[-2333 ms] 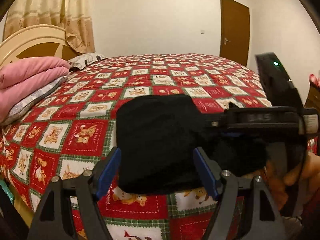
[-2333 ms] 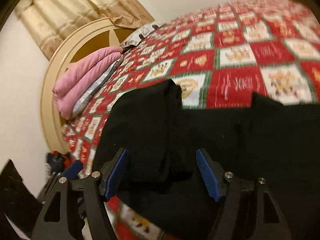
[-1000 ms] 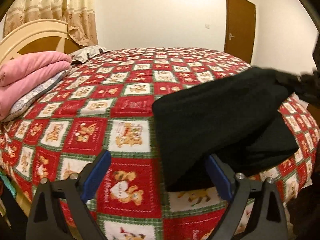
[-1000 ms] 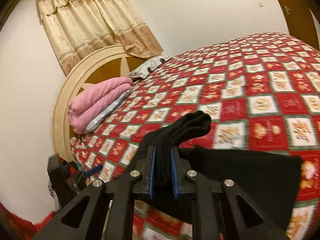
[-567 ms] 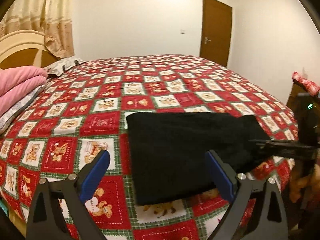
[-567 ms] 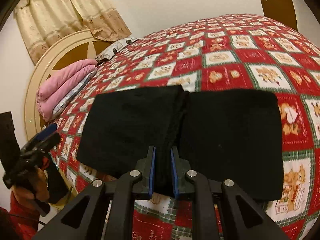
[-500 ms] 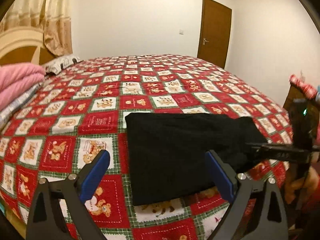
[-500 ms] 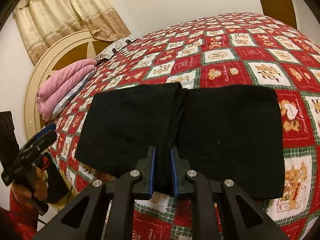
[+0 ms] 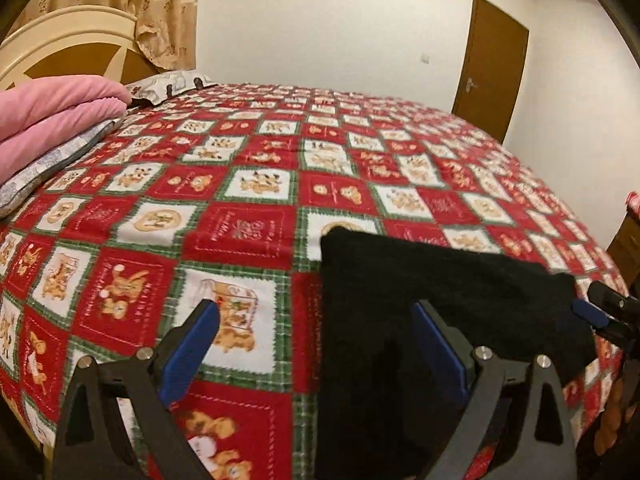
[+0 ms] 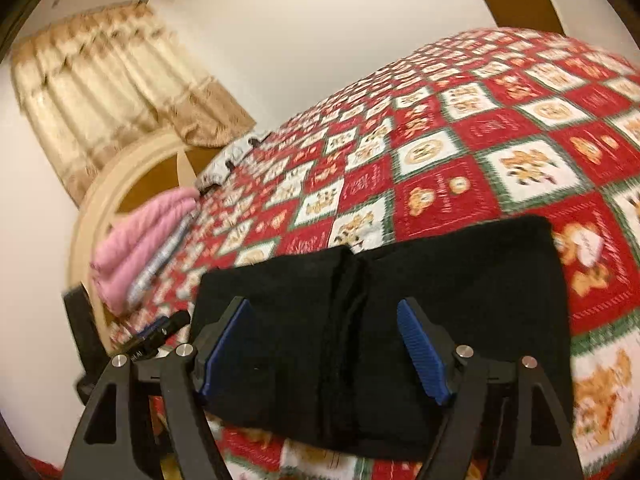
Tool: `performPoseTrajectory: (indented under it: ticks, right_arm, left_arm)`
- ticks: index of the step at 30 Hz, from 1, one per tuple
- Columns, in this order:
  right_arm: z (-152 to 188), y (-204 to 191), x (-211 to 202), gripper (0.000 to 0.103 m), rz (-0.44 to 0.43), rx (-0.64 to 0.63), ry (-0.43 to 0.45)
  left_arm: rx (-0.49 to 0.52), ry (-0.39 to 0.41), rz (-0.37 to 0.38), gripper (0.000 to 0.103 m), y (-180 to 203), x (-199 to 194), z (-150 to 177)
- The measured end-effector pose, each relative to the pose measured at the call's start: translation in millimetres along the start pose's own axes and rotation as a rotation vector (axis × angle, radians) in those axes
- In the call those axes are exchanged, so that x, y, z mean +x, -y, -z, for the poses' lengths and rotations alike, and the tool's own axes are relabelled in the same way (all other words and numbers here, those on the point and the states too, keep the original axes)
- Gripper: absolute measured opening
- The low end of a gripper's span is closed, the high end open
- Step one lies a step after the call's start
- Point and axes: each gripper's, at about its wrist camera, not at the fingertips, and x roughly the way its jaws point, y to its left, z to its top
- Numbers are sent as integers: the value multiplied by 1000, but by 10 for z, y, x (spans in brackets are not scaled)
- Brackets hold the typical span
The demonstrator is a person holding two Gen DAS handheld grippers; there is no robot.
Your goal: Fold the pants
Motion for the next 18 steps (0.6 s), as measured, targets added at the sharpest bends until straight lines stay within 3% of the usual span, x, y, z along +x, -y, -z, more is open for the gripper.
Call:
performPoseTrajectory:
  ticks: [2, 4, 6, 7, 9, 10, 12, 18]
  right_arm:
    - [50, -82, 139, 72, 54, -48, -21]
    - [125, -121, 261, 57, 100, -59, -54]
    - [205, -162, 282, 55, 110, -59, -40]
    - [218, -201, 302, 46, 111, -79, -51]
    - [231, -258, 331, 39, 127, -109, -73]
    - [225, -265, 333, 28, 118, -108, -82]
    - [189, -298, 303, 19, 92, -110, -92]
    - [-30, -559, -84, 18, 51, -217, -20]
  left_arm:
    - [7, -20, -13, 98, 43, 62, 52]
    - [9, -36, -15, 98, 56, 94, 102]
    - [6, -49, -12, 98, 44, 109, 166]
    - [-1, -54, -8, 98, 28, 112, 188]
    - [-23, -61, 3, 98, 0, 116, 210]
    - [-36, -64, 9, 98, -14, 120, 213]
    - [-53, -68, 13, 98, -34, 109, 219]
    - [-53, -44, -7, 98, -56, 3, 140]
